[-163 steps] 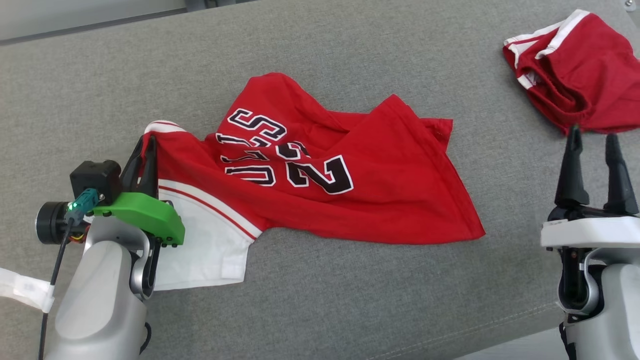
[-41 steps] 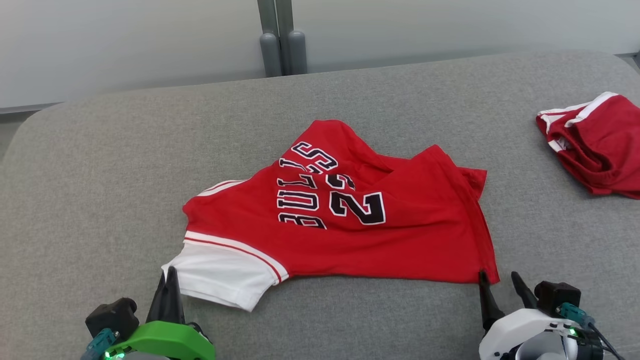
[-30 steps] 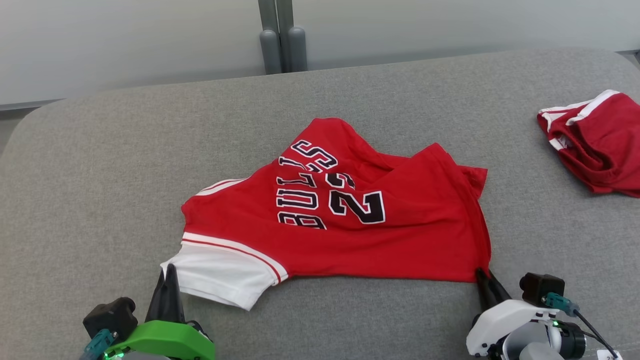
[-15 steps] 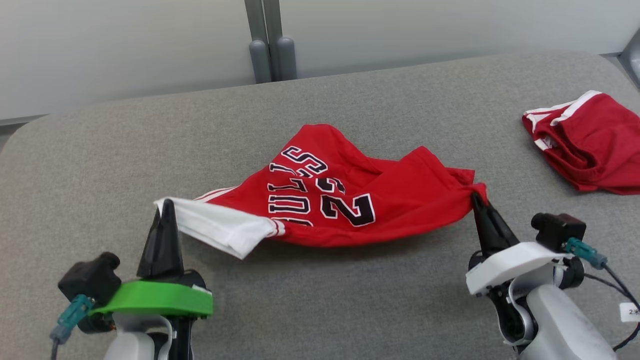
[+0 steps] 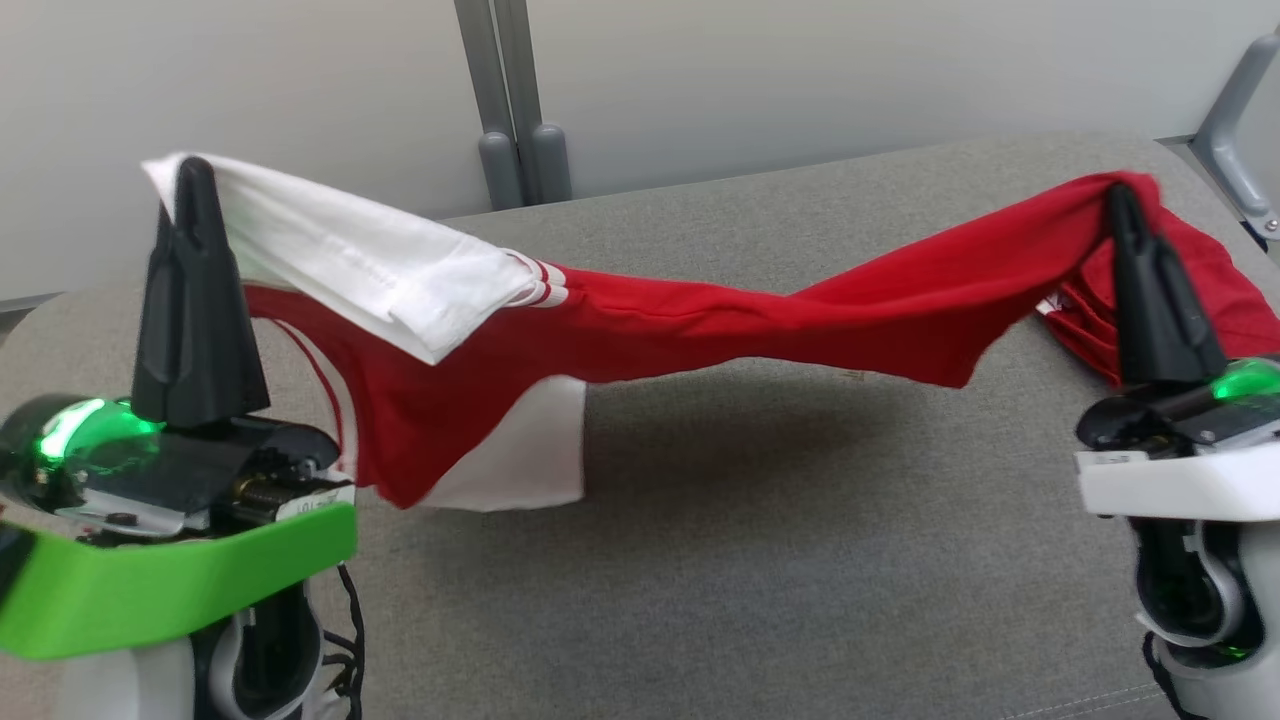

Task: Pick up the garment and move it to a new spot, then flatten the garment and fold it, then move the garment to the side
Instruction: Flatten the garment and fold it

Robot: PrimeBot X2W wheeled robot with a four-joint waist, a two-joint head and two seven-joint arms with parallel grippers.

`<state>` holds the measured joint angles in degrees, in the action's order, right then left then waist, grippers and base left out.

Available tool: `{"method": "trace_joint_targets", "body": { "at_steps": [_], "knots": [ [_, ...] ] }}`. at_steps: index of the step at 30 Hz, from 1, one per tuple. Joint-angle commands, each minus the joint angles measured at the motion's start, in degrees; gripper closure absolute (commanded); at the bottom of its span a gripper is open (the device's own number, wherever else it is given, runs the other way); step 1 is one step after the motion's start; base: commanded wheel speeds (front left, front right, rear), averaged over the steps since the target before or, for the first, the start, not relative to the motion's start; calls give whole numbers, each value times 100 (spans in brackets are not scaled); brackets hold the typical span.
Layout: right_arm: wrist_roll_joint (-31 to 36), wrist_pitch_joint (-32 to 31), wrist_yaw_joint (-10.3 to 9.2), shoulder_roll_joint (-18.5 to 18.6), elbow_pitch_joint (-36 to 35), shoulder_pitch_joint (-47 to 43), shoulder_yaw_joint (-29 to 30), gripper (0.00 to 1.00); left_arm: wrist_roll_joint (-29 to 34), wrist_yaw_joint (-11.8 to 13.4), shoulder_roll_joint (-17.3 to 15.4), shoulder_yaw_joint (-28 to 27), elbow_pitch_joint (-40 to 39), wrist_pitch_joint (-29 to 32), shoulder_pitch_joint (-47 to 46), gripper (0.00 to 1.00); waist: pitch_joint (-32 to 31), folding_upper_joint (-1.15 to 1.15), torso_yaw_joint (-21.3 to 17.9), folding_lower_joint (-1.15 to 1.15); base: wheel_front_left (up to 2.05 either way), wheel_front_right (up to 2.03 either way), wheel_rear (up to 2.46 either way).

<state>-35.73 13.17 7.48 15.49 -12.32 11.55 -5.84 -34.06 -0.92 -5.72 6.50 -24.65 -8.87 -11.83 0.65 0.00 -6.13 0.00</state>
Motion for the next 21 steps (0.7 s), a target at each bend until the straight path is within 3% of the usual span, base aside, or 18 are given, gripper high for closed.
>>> {"method": "trace_joint_targets", "body": {
  "at_steps": [1,7,12,17,21],
  "knots": [
    [-56,-58,2,14,-362,-114,161,100,55,28,-67,6,-256,65,-156,100,-25,0,-30,0,0,0,0],
    [-32,-416,2,51,-1866,-186,845,100,223,99,-337,-4,-1320,523,-679,100,22,0,-101,0,0,0,0],
    [121,-860,2,65,-2557,-61,1089,100,242,143,-563,1,-1819,1053,-1248,100,205,0,-126,0,0,0,0],
    [151,-1174,2,-15,-2448,169,889,100,186,192,-689,-31,-1544,1430,-1764,100,535,0,-76,0,0,0,0],
    [152,-1265,2,-7,-1856,756,595,100,128,91,-773,33,-833,1657,-2318,100,953,0,-15,0,0,0,0]
  ]
}}
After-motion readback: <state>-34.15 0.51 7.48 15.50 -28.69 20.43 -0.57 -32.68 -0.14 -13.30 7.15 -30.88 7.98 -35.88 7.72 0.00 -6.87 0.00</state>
